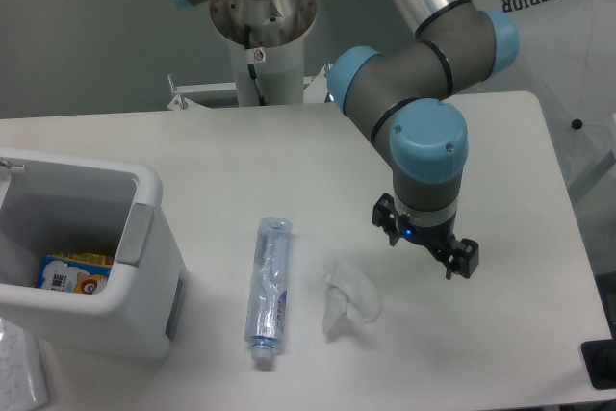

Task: Place the trash in the trash can
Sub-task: 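Move the gripper down over the crumpled clear plastic bag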

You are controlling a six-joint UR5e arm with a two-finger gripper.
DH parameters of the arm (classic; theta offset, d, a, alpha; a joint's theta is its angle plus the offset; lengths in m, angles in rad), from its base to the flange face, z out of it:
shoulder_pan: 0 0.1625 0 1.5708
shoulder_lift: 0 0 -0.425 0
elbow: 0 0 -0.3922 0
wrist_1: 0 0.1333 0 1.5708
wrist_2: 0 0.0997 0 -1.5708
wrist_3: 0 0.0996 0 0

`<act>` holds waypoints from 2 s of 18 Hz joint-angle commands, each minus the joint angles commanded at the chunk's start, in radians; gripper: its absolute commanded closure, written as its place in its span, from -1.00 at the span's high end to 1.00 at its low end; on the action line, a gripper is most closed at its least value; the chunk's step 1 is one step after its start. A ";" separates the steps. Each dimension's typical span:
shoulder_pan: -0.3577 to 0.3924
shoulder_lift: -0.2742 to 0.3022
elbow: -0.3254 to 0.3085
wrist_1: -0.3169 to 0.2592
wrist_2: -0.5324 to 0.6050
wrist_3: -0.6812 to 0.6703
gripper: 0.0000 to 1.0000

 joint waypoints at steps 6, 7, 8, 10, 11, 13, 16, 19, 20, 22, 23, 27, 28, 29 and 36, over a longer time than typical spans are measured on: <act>-0.014 0.000 -0.040 0.053 -0.014 -0.003 1.00; -0.014 0.002 -0.069 0.104 -0.015 -0.006 1.00; -0.014 0.002 -0.096 0.157 -0.017 -0.033 1.00; -0.014 0.002 -0.147 0.253 -0.031 -0.141 1.00; -0.014 0.002 -0.164 0.290 -0.047 -0.203 1.00; -0.015 -0.003 -0.175 0.314 -0.058 -0.282 1.00; -0.043 -0.026 -0.176 0.313 -0.055 -0.357 1.00; -0.074 -0.032 -0.176 0.308 -0.063 -0.408 1.00; -0.090 -0.032 -0.178 0.305 -0.061 -0.419 1.00; -0.110 -0.032 -0.195 0.304 -0.058 -0.455 1.00; -0.117 -0.034 -0.201 0.304 -0.054 -0.457 1.00; -0.140 -0.046 -0.232 0.304 -0.043 -0.462 1.00; -0.140 -0.052 -0.232 0.304 -0.037 -0.463 1.00; -0.140 -0.060 -0.233 0.305 -0.028 -0.463 1.00; -0.161 -0.107 -0.210 0.310 0.094 -0.459 0.73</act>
